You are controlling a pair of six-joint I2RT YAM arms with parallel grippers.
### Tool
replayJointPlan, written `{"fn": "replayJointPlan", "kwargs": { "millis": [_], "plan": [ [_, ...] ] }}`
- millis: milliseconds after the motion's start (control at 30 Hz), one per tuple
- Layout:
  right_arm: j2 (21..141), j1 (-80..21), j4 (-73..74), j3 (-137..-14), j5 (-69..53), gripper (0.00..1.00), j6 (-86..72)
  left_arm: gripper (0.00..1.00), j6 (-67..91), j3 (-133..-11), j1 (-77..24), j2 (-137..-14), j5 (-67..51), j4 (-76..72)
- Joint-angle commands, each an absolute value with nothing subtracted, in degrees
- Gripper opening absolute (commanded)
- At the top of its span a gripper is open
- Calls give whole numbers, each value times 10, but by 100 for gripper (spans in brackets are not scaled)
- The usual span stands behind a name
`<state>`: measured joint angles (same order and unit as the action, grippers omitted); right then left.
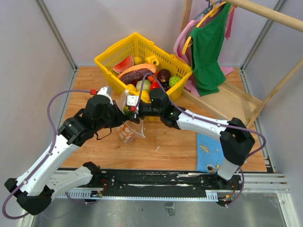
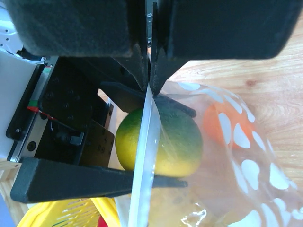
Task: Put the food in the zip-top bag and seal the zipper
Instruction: Place the fake fruit in the zipper food storage bag.
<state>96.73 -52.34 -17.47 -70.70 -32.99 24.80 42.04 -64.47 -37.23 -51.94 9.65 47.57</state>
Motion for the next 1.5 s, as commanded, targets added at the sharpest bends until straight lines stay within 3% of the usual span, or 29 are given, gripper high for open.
{"fn": "replayJointPlan", "kwargs": {
  "millis": [0,67,333,567,1100,1467],
  "plan": [
    [982,-537,-267,-710,-288,54,267,0,417,-635,-371,-509,73,455],
    [988,-542,-290,-709,-278,55,273,0,417,-633,-371,-509,69,454],
    [1005,-557,-364,-696,-255,81,290,0,421,-630,-371,-501,73,454],
    [978,-556,-358,-682,-239,89,283,0,432,-628,-371,-494,92,462],
    [826,-556,-81,-700,-108,87,188,0,446,-622,-371,-485,124,464],
    [871,-555,124,-838,-11,81,83,0,437,-607,-371,-460,126,437]
  ]
}}
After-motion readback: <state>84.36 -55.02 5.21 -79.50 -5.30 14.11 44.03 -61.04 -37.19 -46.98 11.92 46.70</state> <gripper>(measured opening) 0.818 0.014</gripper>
